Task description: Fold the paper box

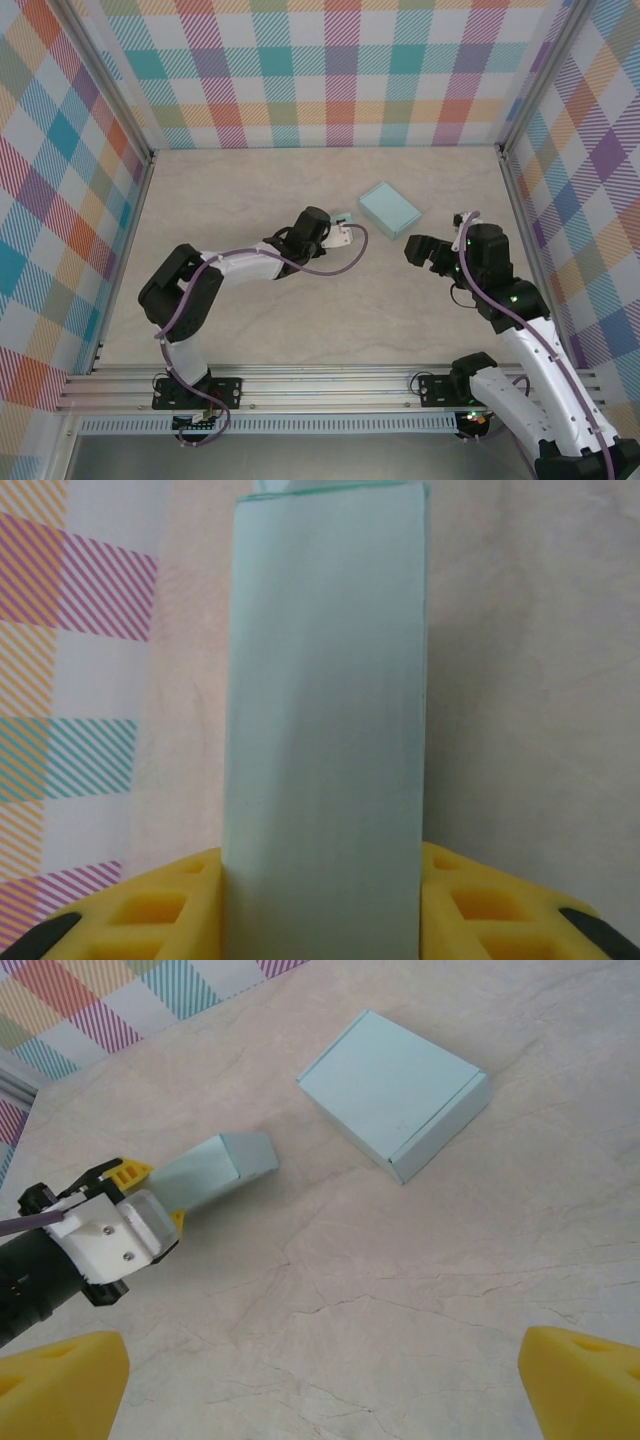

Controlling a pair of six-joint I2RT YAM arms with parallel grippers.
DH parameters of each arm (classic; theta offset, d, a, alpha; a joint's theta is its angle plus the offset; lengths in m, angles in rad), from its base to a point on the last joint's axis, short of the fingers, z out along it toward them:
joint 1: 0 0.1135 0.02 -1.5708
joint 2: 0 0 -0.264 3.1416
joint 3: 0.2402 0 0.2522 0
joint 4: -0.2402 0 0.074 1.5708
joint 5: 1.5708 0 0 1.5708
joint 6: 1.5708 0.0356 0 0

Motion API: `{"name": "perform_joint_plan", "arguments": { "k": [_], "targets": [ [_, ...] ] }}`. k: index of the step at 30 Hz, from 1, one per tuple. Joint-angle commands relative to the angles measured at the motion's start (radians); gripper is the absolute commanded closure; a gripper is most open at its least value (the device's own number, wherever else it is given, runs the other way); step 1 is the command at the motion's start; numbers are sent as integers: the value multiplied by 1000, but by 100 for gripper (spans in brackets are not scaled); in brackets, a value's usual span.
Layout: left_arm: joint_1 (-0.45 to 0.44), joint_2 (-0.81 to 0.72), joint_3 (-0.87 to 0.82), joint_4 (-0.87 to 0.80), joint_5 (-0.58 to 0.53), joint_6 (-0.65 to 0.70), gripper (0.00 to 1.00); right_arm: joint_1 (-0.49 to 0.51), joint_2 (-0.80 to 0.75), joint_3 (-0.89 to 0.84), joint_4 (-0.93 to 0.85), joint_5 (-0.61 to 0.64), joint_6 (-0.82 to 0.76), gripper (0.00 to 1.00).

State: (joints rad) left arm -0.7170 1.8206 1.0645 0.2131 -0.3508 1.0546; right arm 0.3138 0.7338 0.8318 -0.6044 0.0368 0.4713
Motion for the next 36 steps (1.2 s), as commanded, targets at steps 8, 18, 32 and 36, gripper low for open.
{"name": "perform_joint_plan", "arguments": {
  "k": [8, 18, 32, 36],
  "targets": [
    [28, 75, -18, 157, -4, 133, 49, -2, -32, -20, -12, 22, 26, 0],
    [2, -26, -83, 102, -39, 62, 17, -3, -44, -24, 6, 20, 39, 0],
    [-40, -457, -243, 37, -217, -349, 0, -2, -45, -62, 31, 59, 36, 0],
    [-6, -637, -276, -72, -327, -603, 0, -3, -48, -81, 32, 90, 46, 0]
  ]
}}
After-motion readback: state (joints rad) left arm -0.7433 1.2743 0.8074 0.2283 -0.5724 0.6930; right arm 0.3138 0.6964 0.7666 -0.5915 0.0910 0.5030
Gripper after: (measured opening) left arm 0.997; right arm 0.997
